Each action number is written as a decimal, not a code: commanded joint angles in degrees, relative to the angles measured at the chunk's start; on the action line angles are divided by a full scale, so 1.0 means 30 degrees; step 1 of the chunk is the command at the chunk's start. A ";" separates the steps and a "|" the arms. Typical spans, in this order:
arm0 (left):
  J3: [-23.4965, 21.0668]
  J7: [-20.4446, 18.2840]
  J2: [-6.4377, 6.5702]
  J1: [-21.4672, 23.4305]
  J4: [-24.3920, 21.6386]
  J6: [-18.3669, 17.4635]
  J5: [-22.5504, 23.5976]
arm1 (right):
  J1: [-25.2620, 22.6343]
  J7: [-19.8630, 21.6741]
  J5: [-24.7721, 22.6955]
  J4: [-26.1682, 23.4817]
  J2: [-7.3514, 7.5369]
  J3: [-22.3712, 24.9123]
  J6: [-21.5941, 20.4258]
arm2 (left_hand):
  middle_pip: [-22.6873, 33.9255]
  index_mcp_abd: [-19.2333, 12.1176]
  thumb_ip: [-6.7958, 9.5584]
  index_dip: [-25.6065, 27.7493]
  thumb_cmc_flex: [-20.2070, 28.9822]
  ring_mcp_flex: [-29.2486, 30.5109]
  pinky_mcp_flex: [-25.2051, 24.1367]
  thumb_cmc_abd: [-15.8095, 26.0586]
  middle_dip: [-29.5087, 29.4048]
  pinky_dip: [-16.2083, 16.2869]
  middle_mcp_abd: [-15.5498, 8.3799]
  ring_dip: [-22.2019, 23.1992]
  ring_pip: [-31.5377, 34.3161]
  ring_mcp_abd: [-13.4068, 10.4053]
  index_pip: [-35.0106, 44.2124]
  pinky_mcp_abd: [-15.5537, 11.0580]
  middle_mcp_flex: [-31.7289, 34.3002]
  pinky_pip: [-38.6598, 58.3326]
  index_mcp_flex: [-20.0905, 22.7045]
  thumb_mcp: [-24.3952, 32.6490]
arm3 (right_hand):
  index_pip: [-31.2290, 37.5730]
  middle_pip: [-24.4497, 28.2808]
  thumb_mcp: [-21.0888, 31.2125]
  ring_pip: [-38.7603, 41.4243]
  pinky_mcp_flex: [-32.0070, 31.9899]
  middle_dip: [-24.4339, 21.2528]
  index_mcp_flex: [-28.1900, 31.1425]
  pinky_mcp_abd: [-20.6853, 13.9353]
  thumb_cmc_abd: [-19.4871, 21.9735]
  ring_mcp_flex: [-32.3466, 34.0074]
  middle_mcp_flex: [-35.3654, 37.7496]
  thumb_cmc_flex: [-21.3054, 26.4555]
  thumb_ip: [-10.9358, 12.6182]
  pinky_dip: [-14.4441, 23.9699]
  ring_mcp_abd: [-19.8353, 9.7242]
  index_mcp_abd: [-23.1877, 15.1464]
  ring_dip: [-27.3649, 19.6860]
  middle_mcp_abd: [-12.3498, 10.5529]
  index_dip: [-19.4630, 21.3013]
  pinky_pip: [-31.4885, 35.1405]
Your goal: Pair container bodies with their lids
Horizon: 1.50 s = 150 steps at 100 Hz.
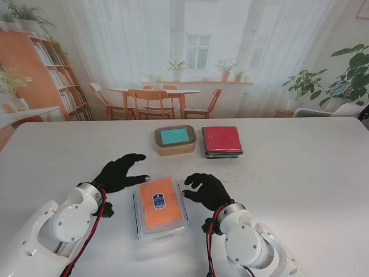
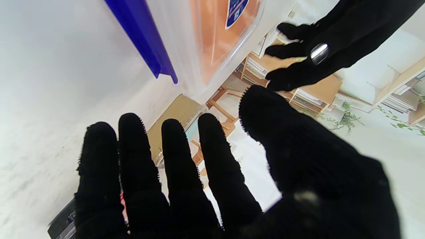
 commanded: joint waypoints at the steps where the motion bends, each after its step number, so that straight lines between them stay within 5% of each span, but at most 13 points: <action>1: -0.0122 0.0308 0.0155 0.0637 -0.0187 0.0244 0.0167 | 0.0232 0.0382 0.0045 -0.0091 0.0091 0.0244 0.0281 | 0.1062 0.1153 -0.0141 -0.0388 -0.0719 0.1233 0.0928 0.0249 0.0035 0.0643 0.1129 0.0614 0.1641 0.0799 -0.0153 -0.0380 0.1029 0.1895 0.1301 -0.0294 | -0.0583 -0.1052 -0.0375 -0.1182 0.0264 -0.0887 -0.0552 0.0830 -0.0302 -0.0449 -0.0676 -0.0459 0.0238 -0.0792 0.0630 0.0392 -0.0577 -0.0163 -0.0698 -0.0856; 20: -0.0927 -0.1204 0.0387 0.2092 -0.1851 0.1946 0.0821 | 0.0424 0.1589 0.0019 -0.0323 0.0336 0.0549 0.1610 | 0.2983 0.2670 -0.0293 0.0144 -0.1847 0.4986 0.5261 0.0859 0.0591 0.1757 0.3068 0.2032 0.5888 0.2817 0.0682 -0.0521 0.5465 0.5226 0.5475 -0.0405 | -0.1731 -0.2304 -0.1629 -0.1824 0.0870 -0.1992 -0.0586 0.1295 0.0344 -0.0363 -0.0666 -0.1828 0.0216 -0.2209 0.1488 0.2147 -0.1111 0.1191 -0.1698 -0.1412; 39: -0.1049 -0.3117 0.0687 0.2785 -0.2795 0.3731 0.1111 | 0.0561 0.3218 -0.0112 -0.0752 0.0708 0.0786 0.3169 | 0.4558 0.2808 -0.0408 0.1232 -0.2800 0.8566 0.9528 0.1706 0.1391 0.2755 0.3814 0.2907 0.9032 0.3761 0.2265 -0.0182 0.9262 0.8285 0.8527 -0.0451 | -0.1487 -0.2108 -0.3587 -0.0866 0.2078 -0.2116 0.0311 0.1154 0.2233 0.0854 0.0575 -0.3857 0.0187 -0.2255 0.1979 0.3149 -0.0882 0.2327 -0.1866 -0.0471; 61: -0.0719 -0.5422 0.1097 0.2812 -0.3368 0.5489 0.1127 | 0.1019 0.4080 0.0382 -0.0606 0.0806 0.0579 0.4786 | 0.6218 0.2556 -0.0467 0.1910 -0.3722 1.2488 1.4051 0.2616 0.1902 0.1125 0.4042 0.2653 1.1892 0.4012 0.4849 -0.0748 1.2860 1.2593 1.0973 -0.0505 | -0.0882 -0.1631 -0.4065 0.0318 0.3592 -0.1962 0.1283 0.1334 0.3176 0.2477 0.2018 -0.4672 0.0219 -0.2091 0.2705 0.3825 -0.0451 0.3312 -0.1765 0.0385; 107: 0.1430 -0.5403 0.1147 0.0832 -0.1648 0.6406 -0.0484 | 0.2289 0.5279 0.0955 0.0453 0.0932 -0.0547 0.7081 | 0.6135 0.2741 -0.0448 0.1467 -0.3852 1.2799 1.4337 0.2843 0.1584 0.0723 0.4141 0.2234 1.1836 0.4194 0.5084 -0.0602 1.3142 1.3043 1.1130 -0.0462 | 0.1363 0.0382 -0.4329 0.2944 0.7346 -0.1108 0.2876 0.1557 0.4376 0.5855 0.4620 -0.5386 0.0202 -0.2085 0.3142 0.4122 0.0556 0.4055 -0.0914 0.2379; 150: 0.2387 -0.4837 0.1013 -0.0559 -0.0339 0.6221 -0.1129 | 0.3061 0.5565 0.2896 0.1314 0.0667 -0.1137 0.8960 | 0.6077 0.2757 -0.0416 0.1269 -0.3558 1.2748 1.4191 0.2618 0.1433 0.0585 0.4081 0.2011 1.1657 0.4089 0.5132 -0.0631 1.3090 1.2979 1.1053 -0.0446 | 0.2346 0.1575 -0.4486 0.4489 0.8072 0.0049 0.2988 0.1176 0.4868 0.6647 0.4994 -0.5594 0.0206 -0.2053 0.2996 0.4095 0.1213 0.4215 -0.0079 0.3963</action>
